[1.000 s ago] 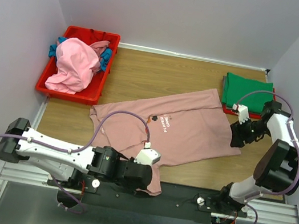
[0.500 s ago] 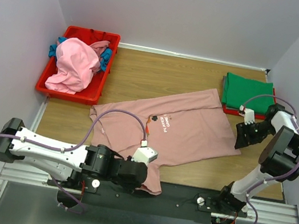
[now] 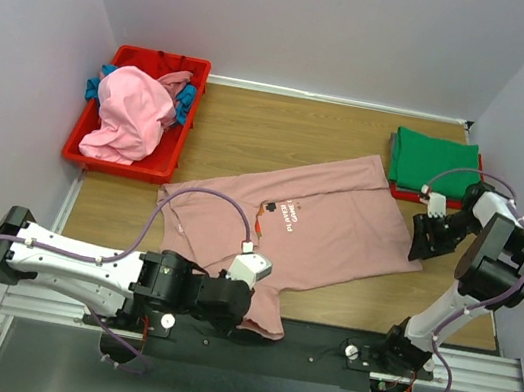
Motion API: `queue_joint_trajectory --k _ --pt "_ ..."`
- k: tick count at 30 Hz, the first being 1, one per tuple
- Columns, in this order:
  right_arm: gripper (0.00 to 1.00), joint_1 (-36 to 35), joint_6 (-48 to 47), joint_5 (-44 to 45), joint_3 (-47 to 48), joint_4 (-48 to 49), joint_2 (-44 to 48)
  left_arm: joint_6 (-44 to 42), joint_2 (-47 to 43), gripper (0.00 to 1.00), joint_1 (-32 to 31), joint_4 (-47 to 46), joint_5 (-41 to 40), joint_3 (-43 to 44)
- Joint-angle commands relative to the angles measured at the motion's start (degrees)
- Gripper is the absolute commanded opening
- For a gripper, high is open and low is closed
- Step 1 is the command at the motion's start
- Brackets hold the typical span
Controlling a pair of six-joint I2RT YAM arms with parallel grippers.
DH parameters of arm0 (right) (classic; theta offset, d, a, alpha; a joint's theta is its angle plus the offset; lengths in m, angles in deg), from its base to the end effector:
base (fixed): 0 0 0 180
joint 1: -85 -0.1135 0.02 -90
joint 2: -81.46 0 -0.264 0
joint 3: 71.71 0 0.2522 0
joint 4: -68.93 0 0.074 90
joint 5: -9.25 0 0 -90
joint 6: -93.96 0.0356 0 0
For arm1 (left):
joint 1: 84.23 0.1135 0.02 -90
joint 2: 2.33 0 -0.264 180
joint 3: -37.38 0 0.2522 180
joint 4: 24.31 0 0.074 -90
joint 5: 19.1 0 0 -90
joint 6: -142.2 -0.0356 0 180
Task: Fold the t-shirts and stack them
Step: Fold the tshirt
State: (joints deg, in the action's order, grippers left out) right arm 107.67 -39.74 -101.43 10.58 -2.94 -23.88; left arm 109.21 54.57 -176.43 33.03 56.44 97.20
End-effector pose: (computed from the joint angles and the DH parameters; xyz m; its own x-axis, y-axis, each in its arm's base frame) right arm 0.2934 -0.1089 0.1624 -0.9331 -0.3107 -0.1811 -0.3543 0.8810 0.3136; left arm 0.0016 -0.1910 0.2593 -0.7993 0.3519 -0.4871 0.5561 0.7405 -0.3774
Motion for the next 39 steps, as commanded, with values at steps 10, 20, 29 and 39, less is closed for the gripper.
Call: queue_joint_trajectory --k 10,20,29,39 --pt "0.58 0.17 3.89 7.5 -3.58 1.5 1.45 -1.64 -2.41 0.0 0.36 -0.86 -3.12 -1.33" --pt "0.44 0.17 4.59 4.78 -4.81 2.47 -0.3 -1.82 -2.41 0.0 0.97 -0.33 -3.38 -0.71" --pt "0.31 0.09 3.89 0.57 -5.69 1.86 0.14 -1.29 -1.71 0.0 1.32 -0.42 -2.86 -0.98" --pt "0.0 0.17 2.83 -0.84 -5.43 1.68 2.68 0.03 -1.45 0.0 1.94 0.37 -2.77 -0.8"
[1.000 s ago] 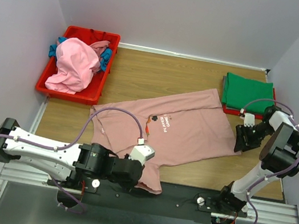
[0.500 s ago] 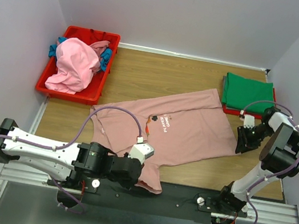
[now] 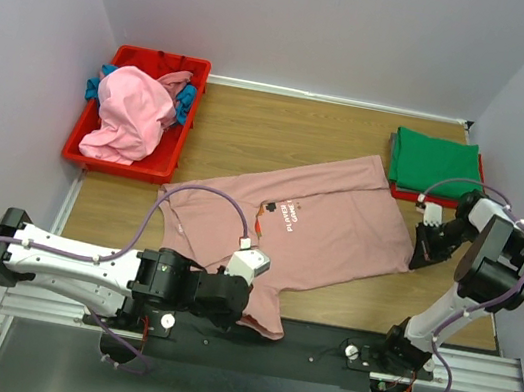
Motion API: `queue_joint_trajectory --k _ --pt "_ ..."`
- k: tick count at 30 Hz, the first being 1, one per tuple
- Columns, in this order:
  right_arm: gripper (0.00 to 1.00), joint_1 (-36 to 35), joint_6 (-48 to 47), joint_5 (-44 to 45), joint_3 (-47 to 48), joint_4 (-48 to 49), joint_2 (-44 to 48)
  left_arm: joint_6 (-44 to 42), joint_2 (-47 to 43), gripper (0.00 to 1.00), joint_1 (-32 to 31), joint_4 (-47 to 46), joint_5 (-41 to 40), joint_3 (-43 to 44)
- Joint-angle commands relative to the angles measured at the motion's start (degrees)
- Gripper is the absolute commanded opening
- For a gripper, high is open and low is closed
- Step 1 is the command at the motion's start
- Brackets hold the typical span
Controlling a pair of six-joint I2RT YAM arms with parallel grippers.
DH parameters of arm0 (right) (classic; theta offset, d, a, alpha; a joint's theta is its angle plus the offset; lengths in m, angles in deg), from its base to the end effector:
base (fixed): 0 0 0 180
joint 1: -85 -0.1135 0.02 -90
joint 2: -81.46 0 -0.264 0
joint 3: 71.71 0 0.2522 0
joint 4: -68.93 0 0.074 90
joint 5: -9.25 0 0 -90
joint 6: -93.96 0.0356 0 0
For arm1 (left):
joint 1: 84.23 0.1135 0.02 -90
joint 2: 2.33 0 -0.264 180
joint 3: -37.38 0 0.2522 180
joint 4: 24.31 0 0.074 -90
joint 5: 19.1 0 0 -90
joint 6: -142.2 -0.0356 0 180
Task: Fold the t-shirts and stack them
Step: Fold the tshirt
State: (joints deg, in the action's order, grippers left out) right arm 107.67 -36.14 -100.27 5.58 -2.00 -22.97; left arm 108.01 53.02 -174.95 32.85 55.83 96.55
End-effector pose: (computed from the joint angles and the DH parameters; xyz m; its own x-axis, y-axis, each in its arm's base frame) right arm 0.2769 -0.1028 0.1476 -0.9607 -0.2567 -0.1057 -0.2775 0.8972 0.3435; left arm 0.0069 -0.1863 0.2605 -0.7946 0.3324 -0.5080 0.5520 0.7439 -0.3767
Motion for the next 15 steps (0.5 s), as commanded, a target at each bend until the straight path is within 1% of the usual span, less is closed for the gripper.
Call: queue_joint_trajectory --k 1,6,15 --pt "0.0 0.09 -0.6 -2.09 -0.16 0.74 2.2 1.32 0.11 0.0 0.45 0.81 -2.24 -0.14" --pt "0.0 0.09 -0.07 -3.67 2.48 0.56 4.92 2.19 -0.51 0.0 0.63 2.39 -2.68 -0.06" --pt "0.0 0.09 0.46 -7.89 3.53 0.57 5.28 2.9 -2.18 0.0 1.51 5.82 -4.35 1.61"
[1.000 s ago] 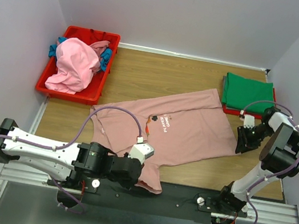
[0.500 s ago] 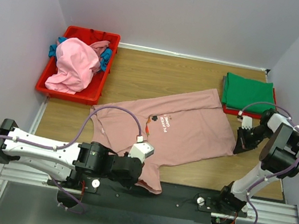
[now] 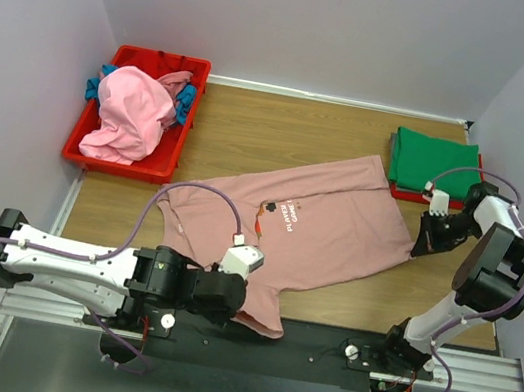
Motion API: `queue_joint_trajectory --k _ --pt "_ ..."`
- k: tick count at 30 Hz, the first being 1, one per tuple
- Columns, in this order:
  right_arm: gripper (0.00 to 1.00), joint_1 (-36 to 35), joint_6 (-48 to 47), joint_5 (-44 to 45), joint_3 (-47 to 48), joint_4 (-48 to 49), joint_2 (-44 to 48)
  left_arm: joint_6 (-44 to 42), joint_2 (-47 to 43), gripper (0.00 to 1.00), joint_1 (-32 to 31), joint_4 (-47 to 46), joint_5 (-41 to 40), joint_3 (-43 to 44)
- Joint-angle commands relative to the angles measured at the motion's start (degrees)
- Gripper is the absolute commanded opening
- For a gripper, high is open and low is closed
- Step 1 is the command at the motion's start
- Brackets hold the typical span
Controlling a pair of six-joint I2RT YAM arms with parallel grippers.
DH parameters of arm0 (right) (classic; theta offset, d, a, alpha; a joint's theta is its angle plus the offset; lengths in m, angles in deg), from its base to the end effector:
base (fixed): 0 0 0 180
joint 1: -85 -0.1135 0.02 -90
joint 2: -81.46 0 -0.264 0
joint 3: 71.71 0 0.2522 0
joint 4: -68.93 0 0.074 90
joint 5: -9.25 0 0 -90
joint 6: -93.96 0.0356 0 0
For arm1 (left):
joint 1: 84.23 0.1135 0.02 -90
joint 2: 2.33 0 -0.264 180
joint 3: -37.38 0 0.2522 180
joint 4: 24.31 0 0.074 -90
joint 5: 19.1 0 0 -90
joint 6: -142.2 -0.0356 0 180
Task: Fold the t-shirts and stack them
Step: Fold the tshirt
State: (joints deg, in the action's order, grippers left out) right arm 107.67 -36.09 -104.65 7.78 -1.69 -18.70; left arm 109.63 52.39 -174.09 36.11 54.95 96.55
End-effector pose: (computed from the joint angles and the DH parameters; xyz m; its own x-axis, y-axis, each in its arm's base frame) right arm 0.2825 -0.1024 0.1778 -0.9383 -0.2456 -0.2434 -0.3174 0.8910 0.3245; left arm 0.0102 -0.1795 0.2589 -0.8111 0.3146 -0.4932 0.5157 0.7825 -0.3490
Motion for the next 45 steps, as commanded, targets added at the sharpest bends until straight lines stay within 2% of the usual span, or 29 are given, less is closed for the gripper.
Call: queue_joint_trajectory --k 1,13,27,45 --pt "0.01 0.09 0.5 -3.87 1.59 0.26 1.02 1.37 -1.72 0.0 0.74 3.0 -3.57 1.87" --pt "0.0 0.09 0.68 -6.6 3.61 -0.36 1.02 -0.12 -1.63 0.0 2.94 4.24 -5.67 4.25" --pt "0.01 0.09 1.47 -8.53 6.6 -0.18 -0.47 -3.11 -3.74 0.0 9.09 3.88 -8.66 6.53" --pt "0.0 0.09 2.08 -12.31 8.35 0.08 -3.46 -1.71 -8.4 0.0 13.66 4.76 -15.17 9.96"
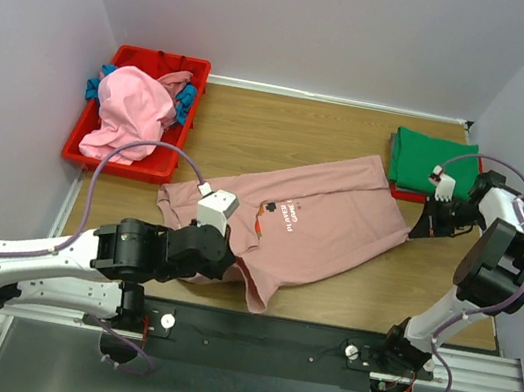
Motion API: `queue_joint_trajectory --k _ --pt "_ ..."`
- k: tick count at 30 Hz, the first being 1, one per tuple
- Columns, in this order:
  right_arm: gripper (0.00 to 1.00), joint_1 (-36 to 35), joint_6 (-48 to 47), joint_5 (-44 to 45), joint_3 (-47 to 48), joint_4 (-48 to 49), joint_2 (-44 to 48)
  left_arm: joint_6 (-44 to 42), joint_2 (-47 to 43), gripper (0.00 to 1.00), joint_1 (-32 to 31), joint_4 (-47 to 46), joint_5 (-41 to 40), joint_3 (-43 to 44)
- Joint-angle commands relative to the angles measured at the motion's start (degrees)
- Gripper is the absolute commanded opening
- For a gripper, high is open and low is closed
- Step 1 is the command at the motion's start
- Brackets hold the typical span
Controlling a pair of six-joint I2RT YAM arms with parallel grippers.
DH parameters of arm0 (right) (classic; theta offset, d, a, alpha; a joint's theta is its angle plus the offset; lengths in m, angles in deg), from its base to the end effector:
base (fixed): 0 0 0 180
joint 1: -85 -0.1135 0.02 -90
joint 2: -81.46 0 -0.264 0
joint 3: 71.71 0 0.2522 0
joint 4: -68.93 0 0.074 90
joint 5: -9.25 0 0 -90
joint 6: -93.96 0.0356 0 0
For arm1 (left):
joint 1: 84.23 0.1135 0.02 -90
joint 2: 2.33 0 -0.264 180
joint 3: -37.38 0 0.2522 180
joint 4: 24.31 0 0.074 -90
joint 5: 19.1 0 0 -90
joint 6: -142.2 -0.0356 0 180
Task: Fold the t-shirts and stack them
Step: Fold the tshirt
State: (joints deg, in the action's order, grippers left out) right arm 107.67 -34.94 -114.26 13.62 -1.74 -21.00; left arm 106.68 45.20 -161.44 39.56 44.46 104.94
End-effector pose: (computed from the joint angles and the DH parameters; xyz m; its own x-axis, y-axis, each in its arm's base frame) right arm 0.3047 -0.1060 0.1934 -0.9071 -0.1885 -0.3763 -0.3441 0.8470 0.4052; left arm 0.0498 -0.1477 0.3213 -0.7419 -0.0238 -0.6701 0.3412 0.8469 -0.4079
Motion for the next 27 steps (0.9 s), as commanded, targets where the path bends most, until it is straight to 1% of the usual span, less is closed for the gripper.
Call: queue_joint_trajectory --k 1,17,21,27 --pt "0.0 0.09 1.01 -2.78 2.78 0.13 -1.17 1.42 -1.3 0.0 1.44 1.57 -4.76 1.4" --pt "0.0 0.09 1.63 -4.1 5.51 0.22 -4.24 6.6 -6.48 0.0 4.26 3.59 -4.5 -2.56" --pt "0.01 0.09 1.8 -4.71 5.86 0.3 -5.03 6.25 -6.13 0.0 5.31 2.19 -3.8 -3.09" --pt "0.0 0.09 1.72 -5.33 6.12 0.57 -5.47 3.45 -6.04 0.0 8.91 -1.41 -2.57 -3.53"
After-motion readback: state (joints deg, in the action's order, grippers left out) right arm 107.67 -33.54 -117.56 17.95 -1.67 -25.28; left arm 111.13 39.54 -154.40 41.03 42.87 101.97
